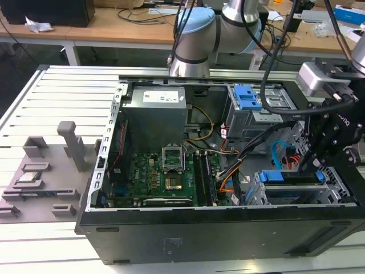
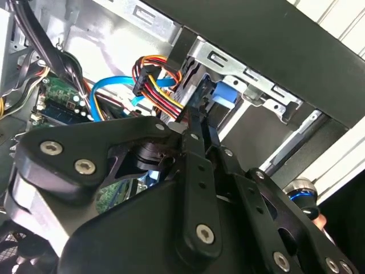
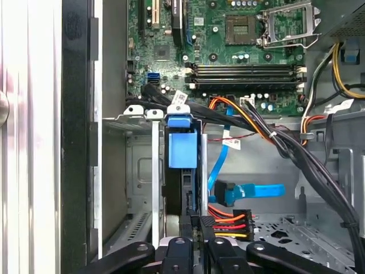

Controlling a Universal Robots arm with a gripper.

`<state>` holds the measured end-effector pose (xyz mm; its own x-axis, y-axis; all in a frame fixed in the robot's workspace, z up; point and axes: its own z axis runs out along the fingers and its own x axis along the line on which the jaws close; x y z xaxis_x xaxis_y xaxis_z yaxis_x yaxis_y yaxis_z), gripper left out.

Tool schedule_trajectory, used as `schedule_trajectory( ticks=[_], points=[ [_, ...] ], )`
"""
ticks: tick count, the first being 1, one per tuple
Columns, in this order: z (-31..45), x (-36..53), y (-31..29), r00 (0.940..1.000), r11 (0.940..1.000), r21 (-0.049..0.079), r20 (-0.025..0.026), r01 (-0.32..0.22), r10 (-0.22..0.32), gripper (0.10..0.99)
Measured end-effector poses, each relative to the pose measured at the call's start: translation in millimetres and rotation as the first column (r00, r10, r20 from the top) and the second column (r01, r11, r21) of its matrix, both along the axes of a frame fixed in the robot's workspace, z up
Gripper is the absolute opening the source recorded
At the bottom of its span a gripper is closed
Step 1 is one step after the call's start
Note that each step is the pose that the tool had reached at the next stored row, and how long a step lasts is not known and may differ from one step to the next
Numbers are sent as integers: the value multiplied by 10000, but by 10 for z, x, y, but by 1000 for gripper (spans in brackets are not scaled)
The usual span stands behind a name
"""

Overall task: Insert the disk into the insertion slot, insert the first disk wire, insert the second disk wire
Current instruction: 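Insert the first disk wire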

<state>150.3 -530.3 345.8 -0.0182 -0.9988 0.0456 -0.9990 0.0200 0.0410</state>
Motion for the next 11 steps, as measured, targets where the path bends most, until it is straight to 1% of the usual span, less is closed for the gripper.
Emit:
schedule_trajectory(
  ticks=[7,11],
  points=[
    [-41,17,-6,10000,10000,0,1,0,0,169],
    [-89,18,-7,10000,10000,-2,0,-1,1,169]
  ],
)
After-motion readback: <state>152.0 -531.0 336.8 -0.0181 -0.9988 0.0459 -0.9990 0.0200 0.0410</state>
